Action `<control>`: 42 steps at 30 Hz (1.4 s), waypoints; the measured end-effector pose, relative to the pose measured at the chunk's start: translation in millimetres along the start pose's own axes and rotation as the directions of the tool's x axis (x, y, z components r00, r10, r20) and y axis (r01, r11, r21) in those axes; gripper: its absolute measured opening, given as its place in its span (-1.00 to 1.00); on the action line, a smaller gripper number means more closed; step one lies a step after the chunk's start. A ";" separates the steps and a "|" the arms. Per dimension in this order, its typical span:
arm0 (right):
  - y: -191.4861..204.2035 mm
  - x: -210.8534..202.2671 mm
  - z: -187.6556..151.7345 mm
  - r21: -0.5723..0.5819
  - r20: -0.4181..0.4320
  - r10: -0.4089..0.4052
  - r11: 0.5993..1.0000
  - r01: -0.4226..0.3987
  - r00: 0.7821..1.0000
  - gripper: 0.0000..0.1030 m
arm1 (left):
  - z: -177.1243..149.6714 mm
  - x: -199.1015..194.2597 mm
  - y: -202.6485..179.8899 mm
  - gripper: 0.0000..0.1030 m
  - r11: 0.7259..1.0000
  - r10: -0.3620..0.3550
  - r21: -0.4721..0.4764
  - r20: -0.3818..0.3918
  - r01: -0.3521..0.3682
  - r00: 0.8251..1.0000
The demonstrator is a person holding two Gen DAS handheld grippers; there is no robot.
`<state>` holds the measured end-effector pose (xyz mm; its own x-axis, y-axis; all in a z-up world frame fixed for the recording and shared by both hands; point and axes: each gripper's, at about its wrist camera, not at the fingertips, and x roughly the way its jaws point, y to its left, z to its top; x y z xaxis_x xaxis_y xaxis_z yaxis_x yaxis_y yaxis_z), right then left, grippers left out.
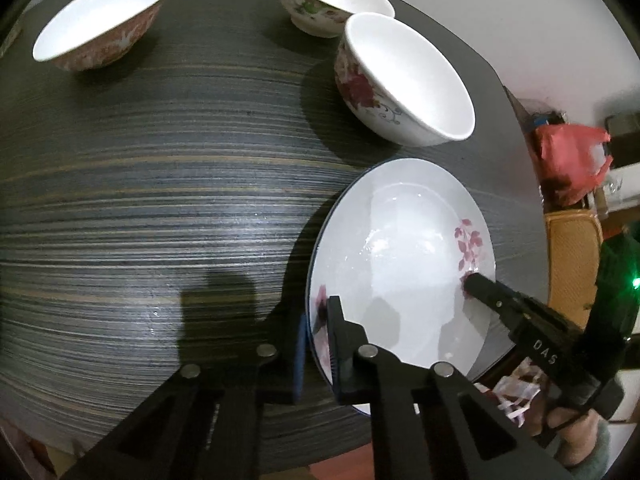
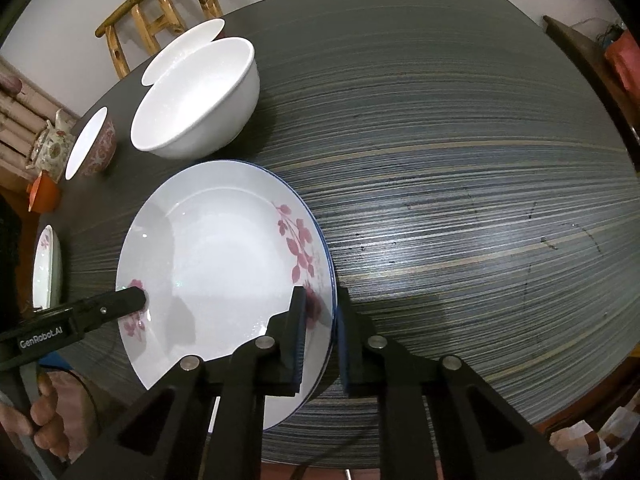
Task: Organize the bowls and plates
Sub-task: 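Close the left tool on that plate's rim while the right tool grips it, then lift the pink-flower plate with both tools and carry it over the plate stack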
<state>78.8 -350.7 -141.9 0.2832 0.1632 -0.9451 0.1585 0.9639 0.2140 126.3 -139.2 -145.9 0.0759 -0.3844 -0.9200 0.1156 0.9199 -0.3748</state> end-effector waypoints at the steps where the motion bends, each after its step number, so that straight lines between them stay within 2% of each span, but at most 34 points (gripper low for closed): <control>1: 0.5 0.1 -0.5 0.000 0.002 0.000 1.000 0.000 1.000 -0.74 | -0.5 -0.1 0.1 -0.82 1.000 0.001 0.001 0.000 -0.001 1.000; 14: 16.0 0.0 0.1 -0.010 0.002 0.015 1.000 -0.015 1.000 -0.75 | -5.5 -16.0 10.3 -0.81 1.000 0.019 -0.003 0.024 -0.019 1.000; 21: 39.7 -5.1 0.5 -0.042 0.004 0.028 0.999 -0.028 1.000 -0.75 | -9.7 -34.9 30.3 -0.81 0.999 0.030 -0.030 0.046 -0.029 0.998; 42: 167.2 -15.3 4.4 -0.206 0.007 0.076 0.976 -0.073 0.997 -0.75 | -23.7 -119.7 141.1 -0.80 0.984 0.080 -0.167 0.145 -0.055 0.986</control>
<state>105.1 -193.0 -90.6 0.3011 0.2345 -0.9243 -0.0611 0.9720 0.2267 110.1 38.4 -91.3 0.2276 -0.3171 -0.9207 -0.0560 0.9397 -0.3375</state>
